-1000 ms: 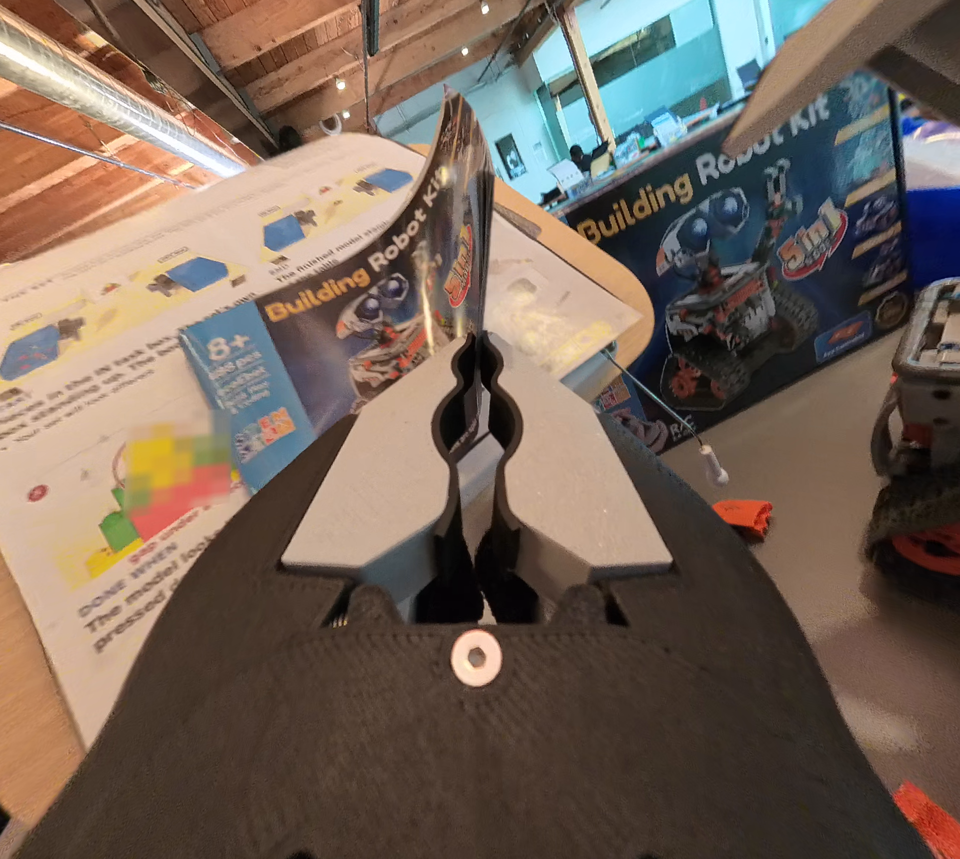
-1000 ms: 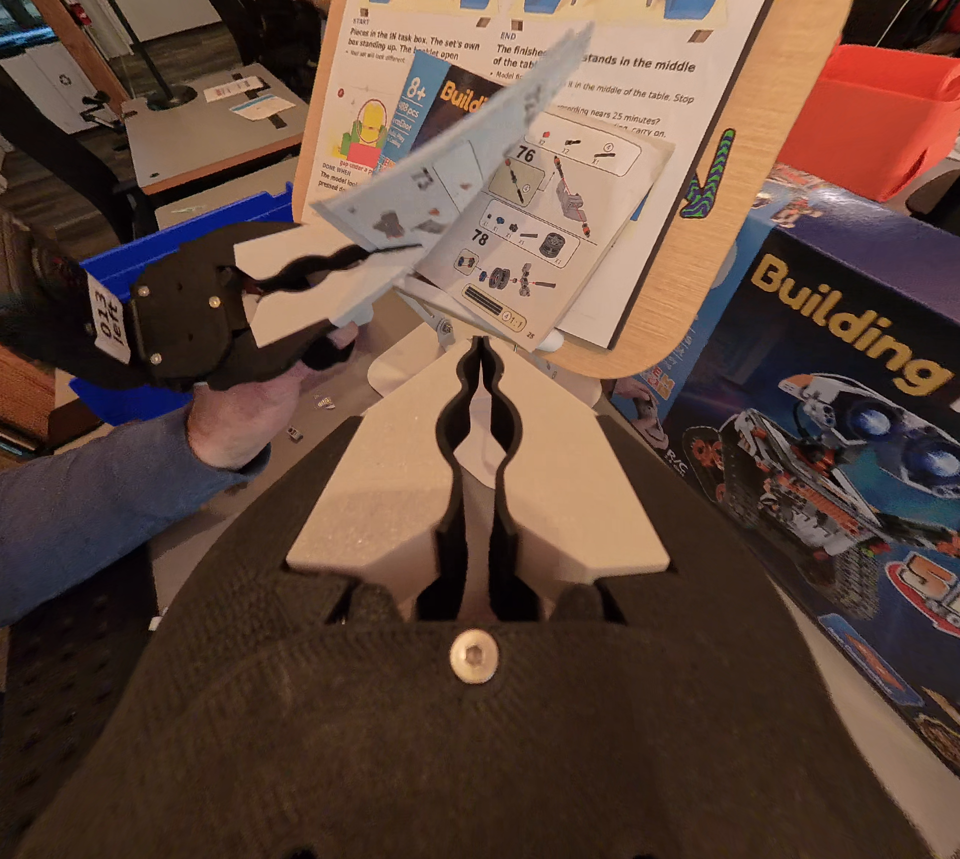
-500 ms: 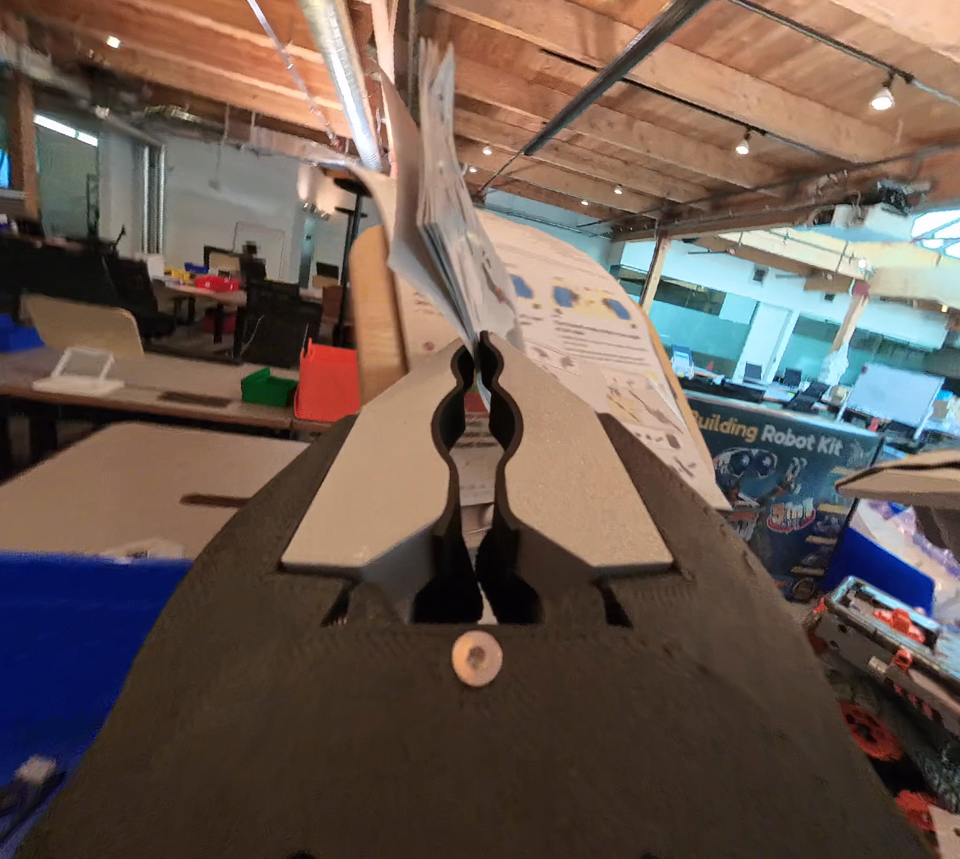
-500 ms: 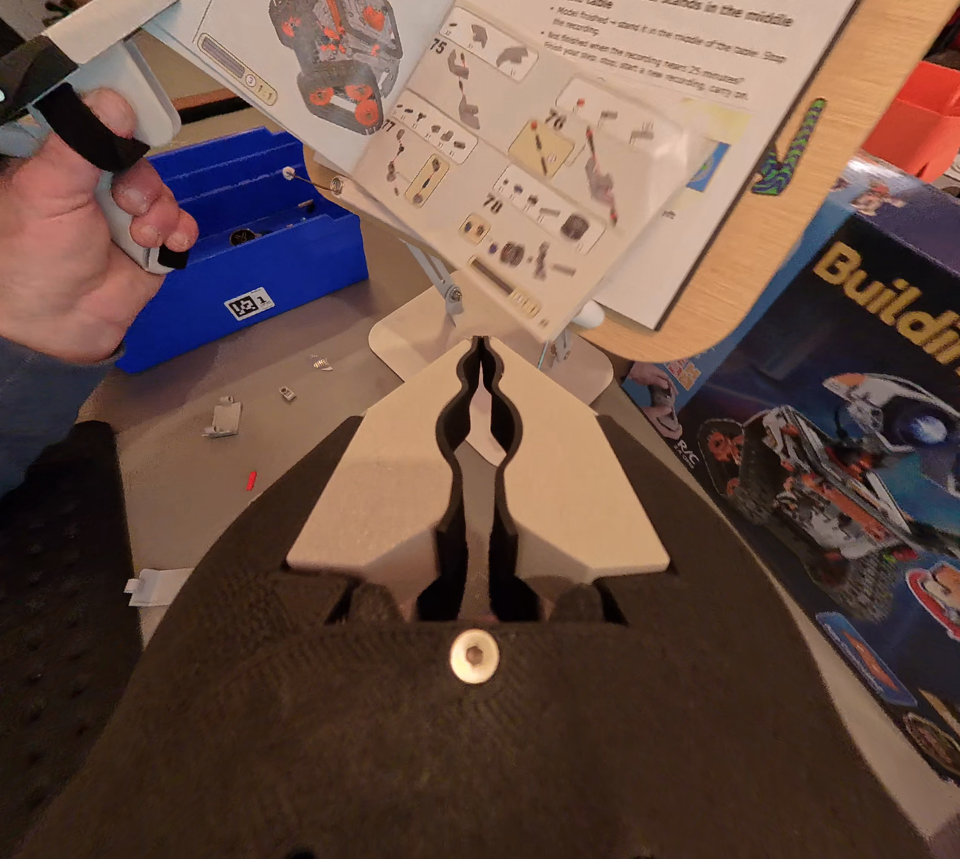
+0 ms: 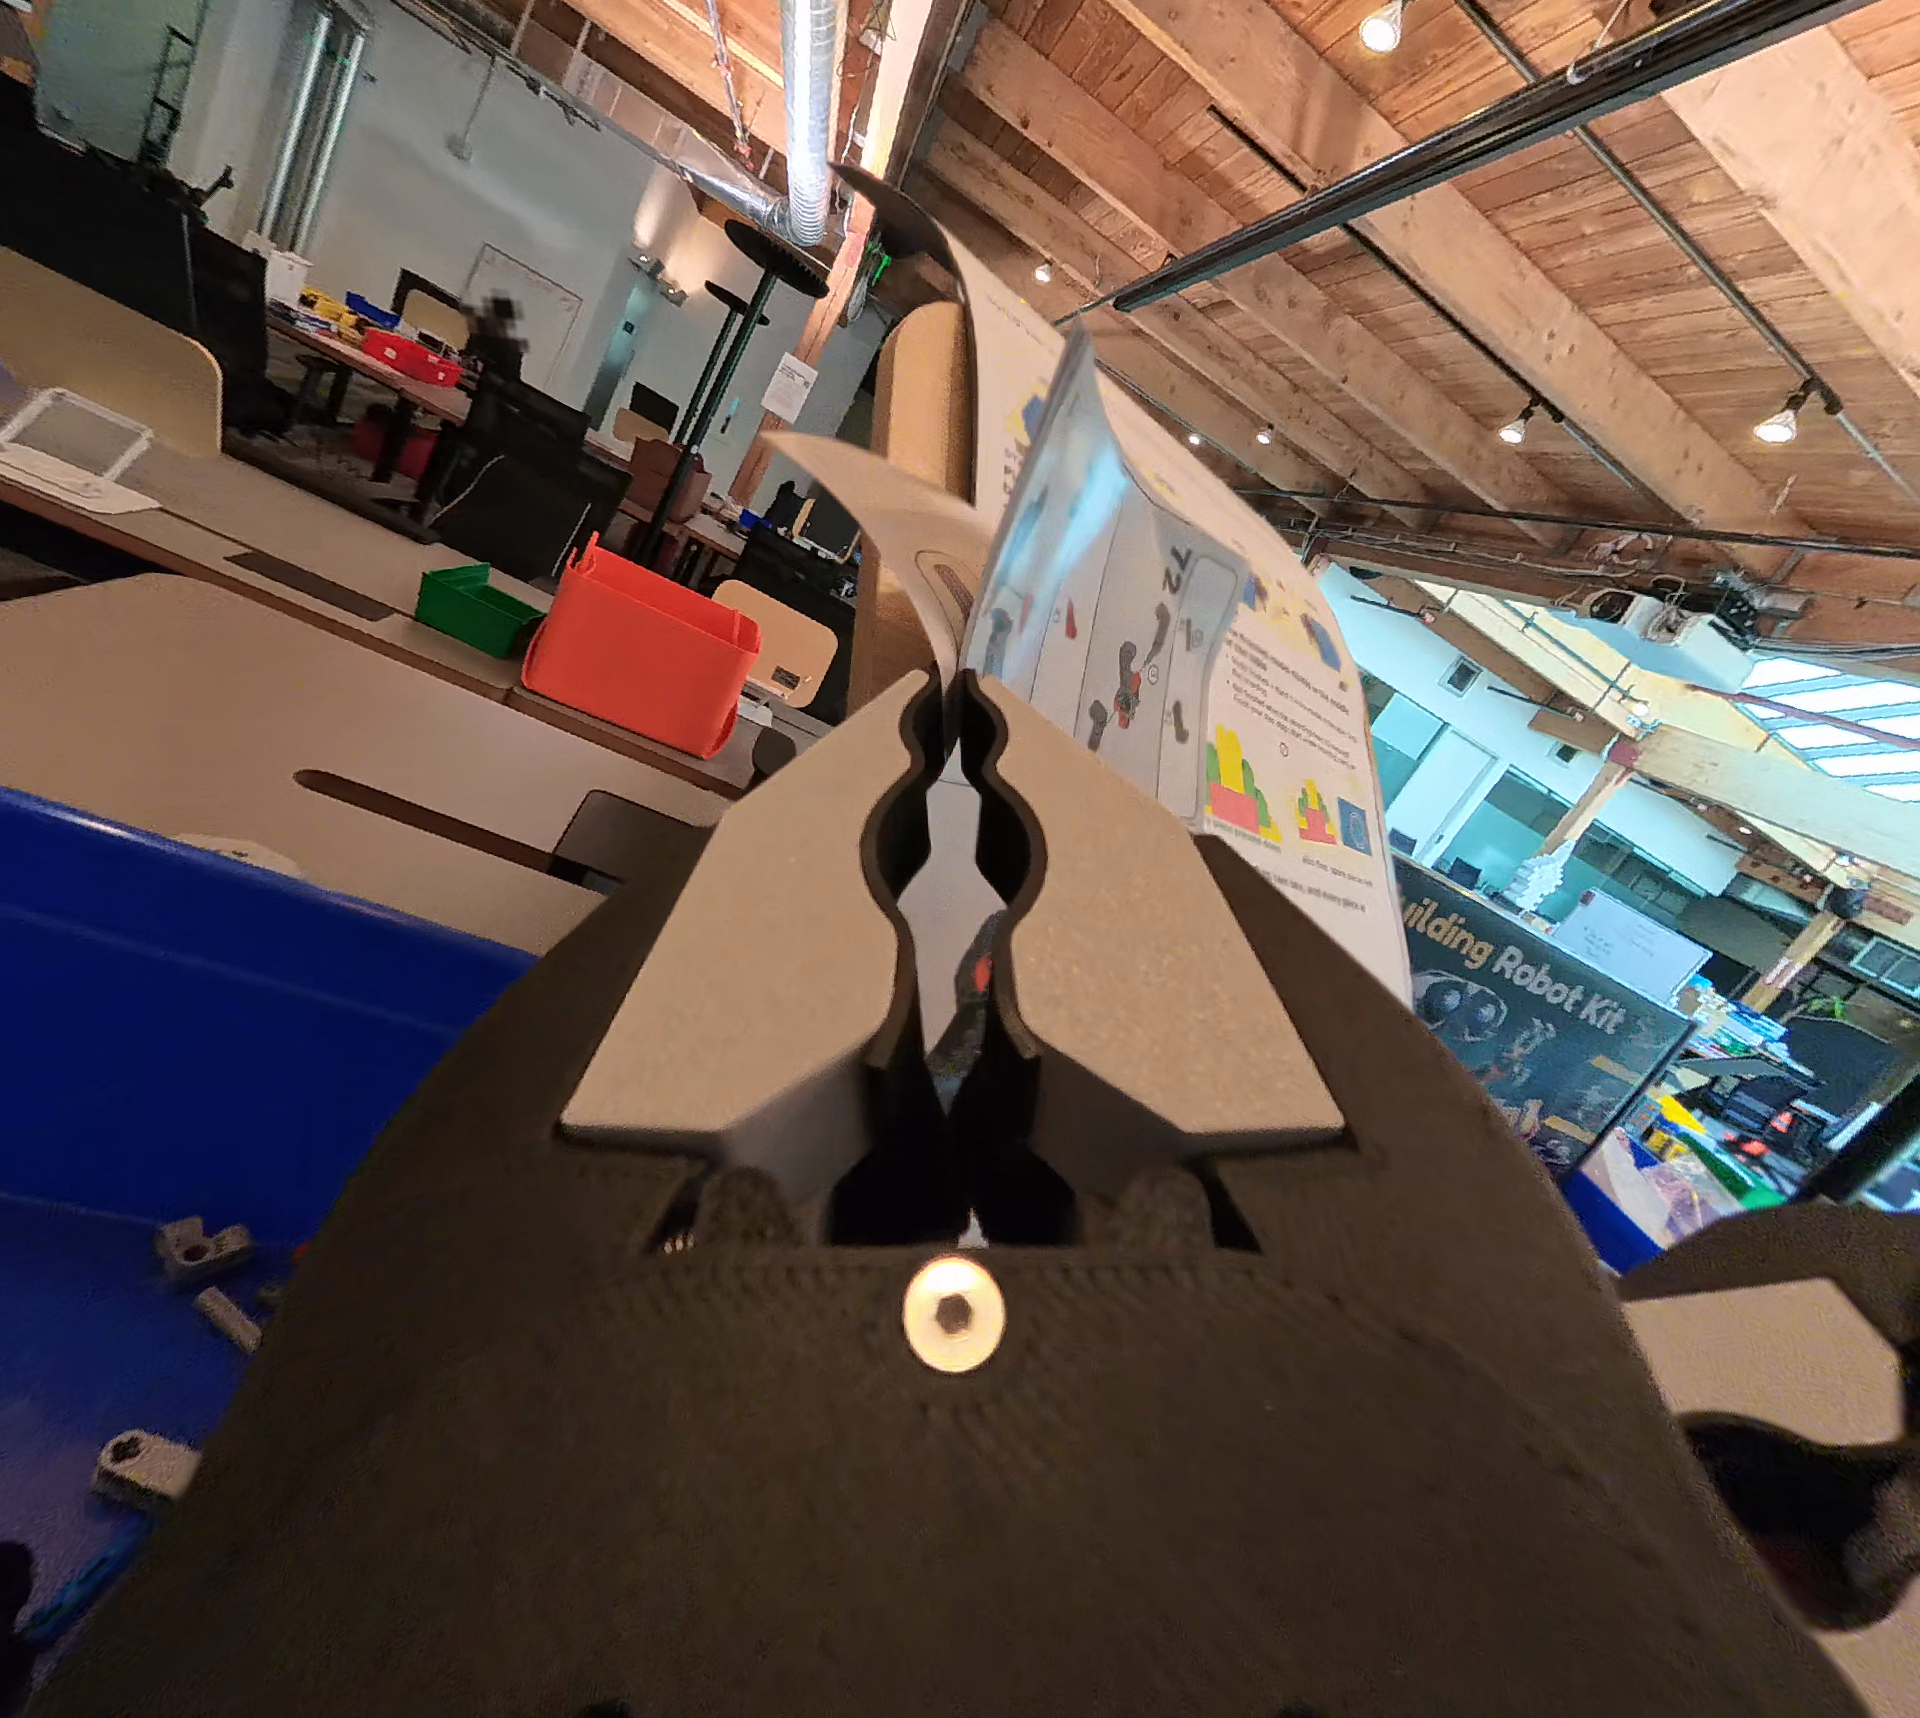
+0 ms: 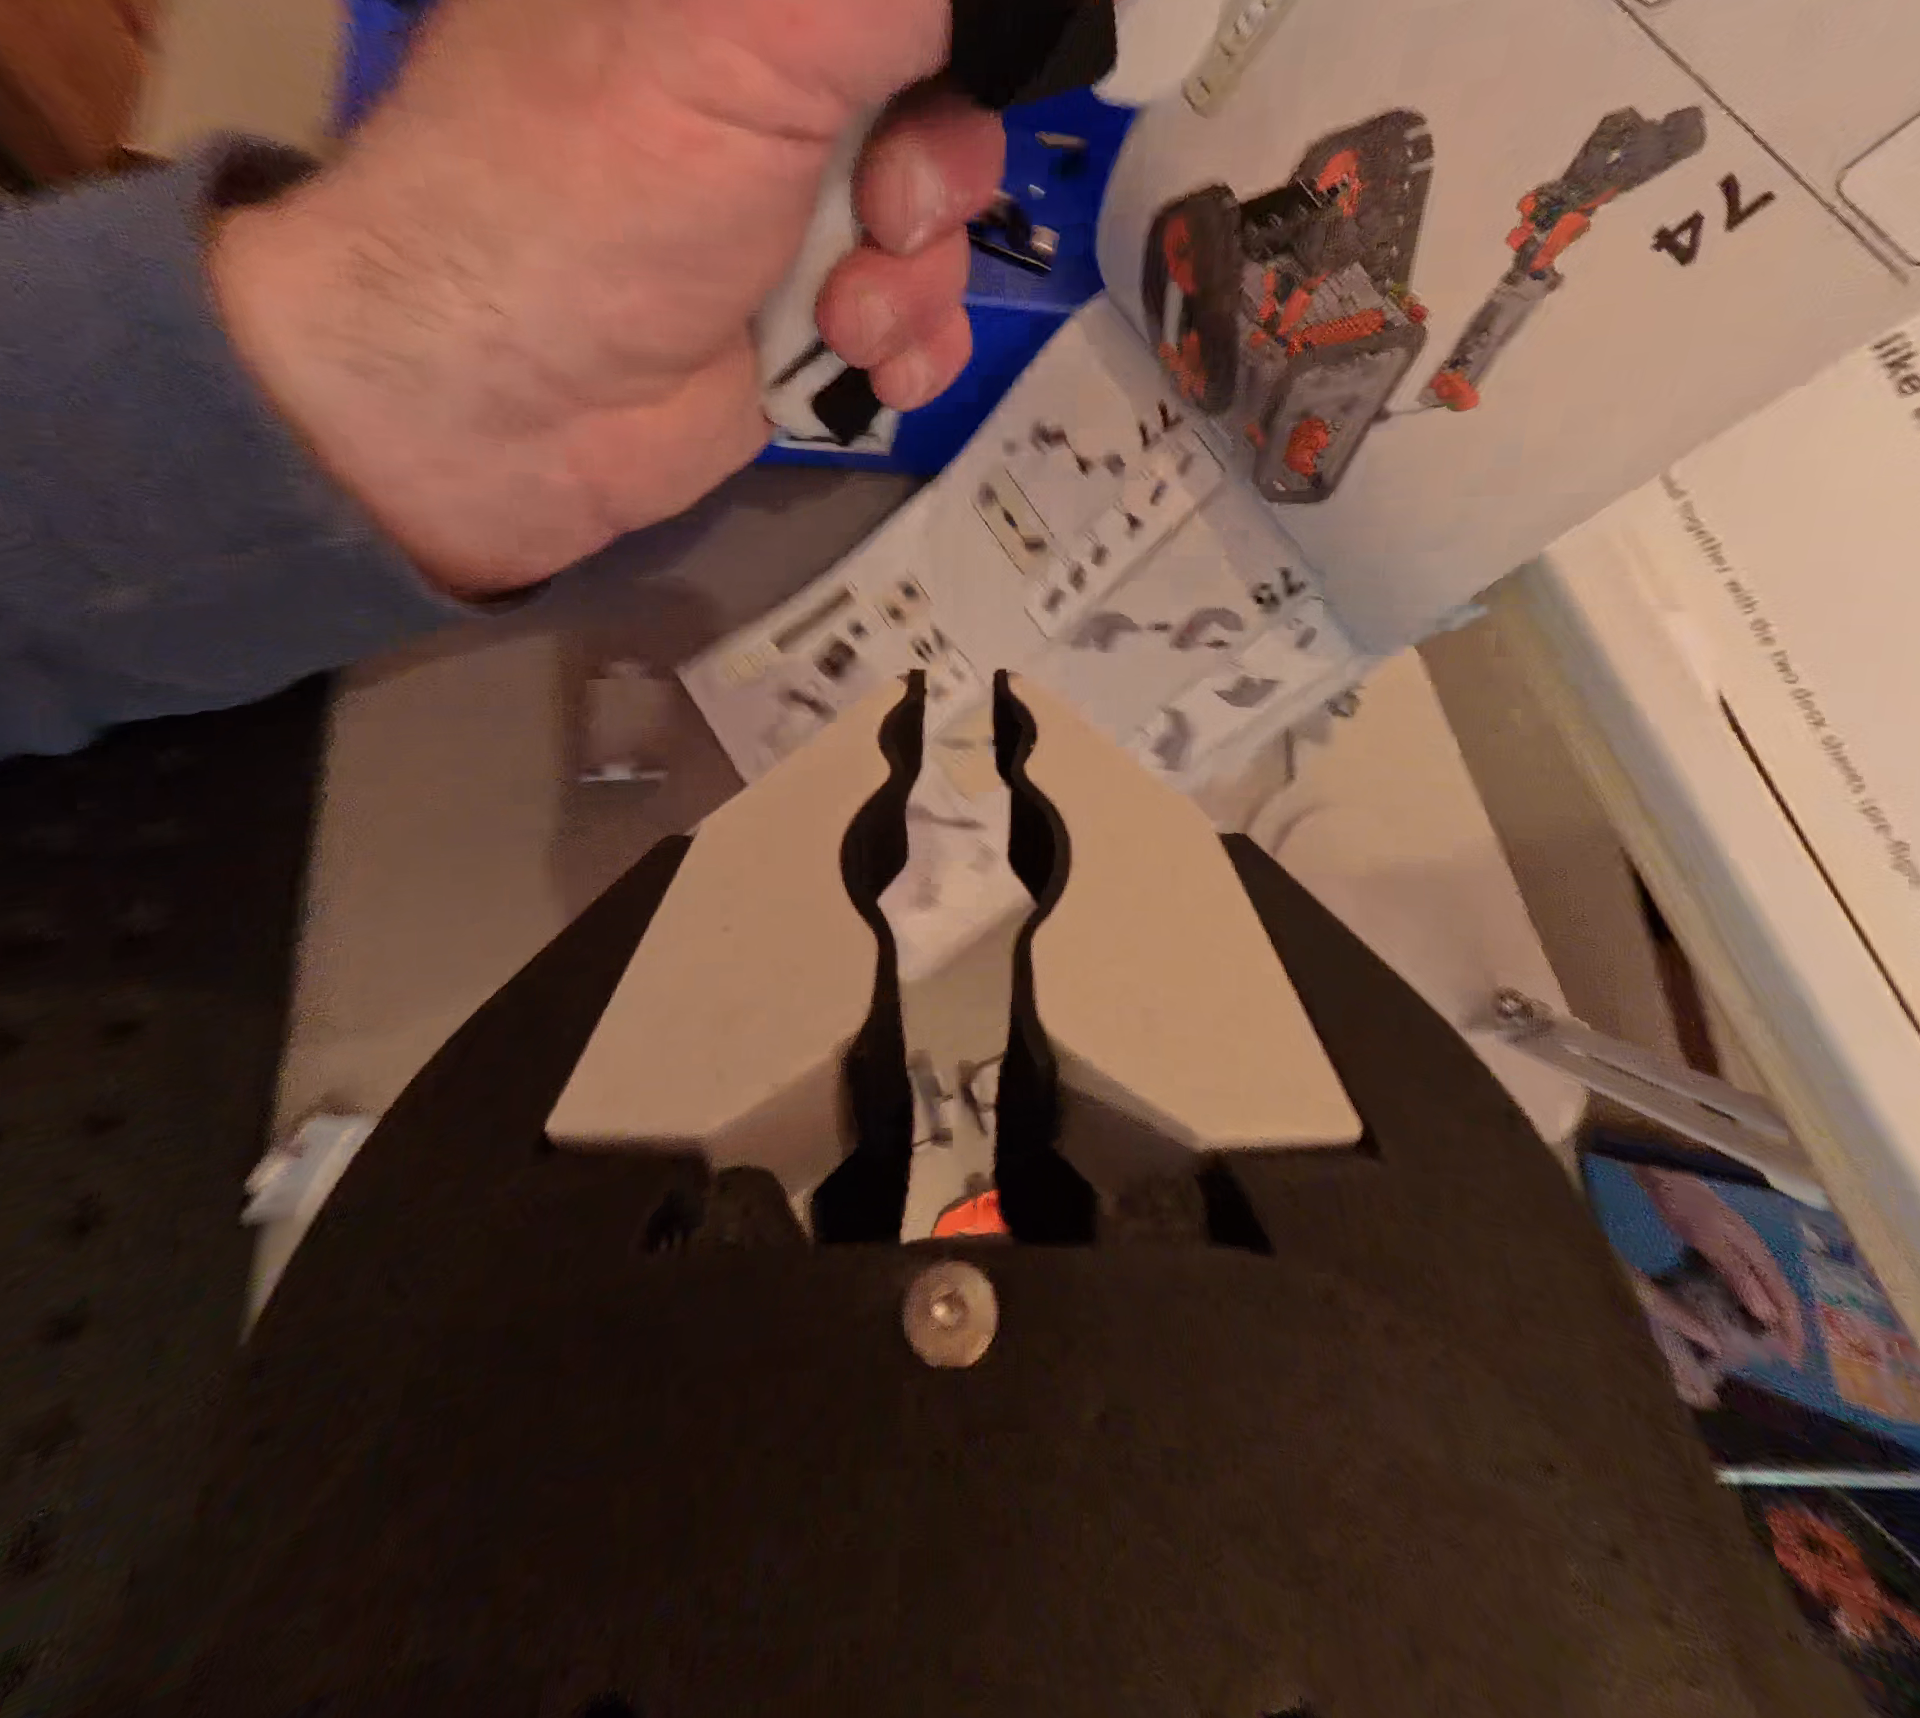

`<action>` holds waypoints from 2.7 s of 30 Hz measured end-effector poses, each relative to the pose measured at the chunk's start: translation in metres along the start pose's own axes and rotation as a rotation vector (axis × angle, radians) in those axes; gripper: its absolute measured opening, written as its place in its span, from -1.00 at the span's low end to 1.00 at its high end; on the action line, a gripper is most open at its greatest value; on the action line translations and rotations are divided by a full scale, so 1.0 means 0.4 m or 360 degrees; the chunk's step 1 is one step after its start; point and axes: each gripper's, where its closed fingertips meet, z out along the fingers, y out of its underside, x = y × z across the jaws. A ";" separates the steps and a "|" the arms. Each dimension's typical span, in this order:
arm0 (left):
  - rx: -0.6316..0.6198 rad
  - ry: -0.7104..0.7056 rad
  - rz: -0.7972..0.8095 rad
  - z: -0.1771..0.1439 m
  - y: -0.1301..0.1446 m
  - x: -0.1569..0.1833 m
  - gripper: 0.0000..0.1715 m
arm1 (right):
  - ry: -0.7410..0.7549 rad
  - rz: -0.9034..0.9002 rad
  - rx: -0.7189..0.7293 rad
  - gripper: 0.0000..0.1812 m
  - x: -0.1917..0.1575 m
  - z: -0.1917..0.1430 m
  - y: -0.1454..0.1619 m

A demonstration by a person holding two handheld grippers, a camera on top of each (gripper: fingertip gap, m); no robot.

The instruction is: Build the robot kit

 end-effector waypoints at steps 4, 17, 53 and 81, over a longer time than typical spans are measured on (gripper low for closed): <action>0.0014 0.0140 -0.0018 -0.005 -0.033 0.041 -1.00 | 0.0309 0.0235 0.0107 -0.52 0.093 0.000 0.006; 0.0010 0.0939 -0.0167 -0.084 -0.257 0.346 -1.00 | -0.0216 0.0674 0.0567 -0.18 0.122 0.077 -0.057; -0.0039 0.0183 -0.0771 0.030 0.017 0.030 -0.62 | -0.0539 -0.0108 -0.1334 -1.00 0.555 -0.271 0.072; -0.0855 0.0153 0.1297 0.178 0.267 0.216 -1.00 | -0.0433 -0.0055 -0.1107 -0.69 0.600 -0.237 0.062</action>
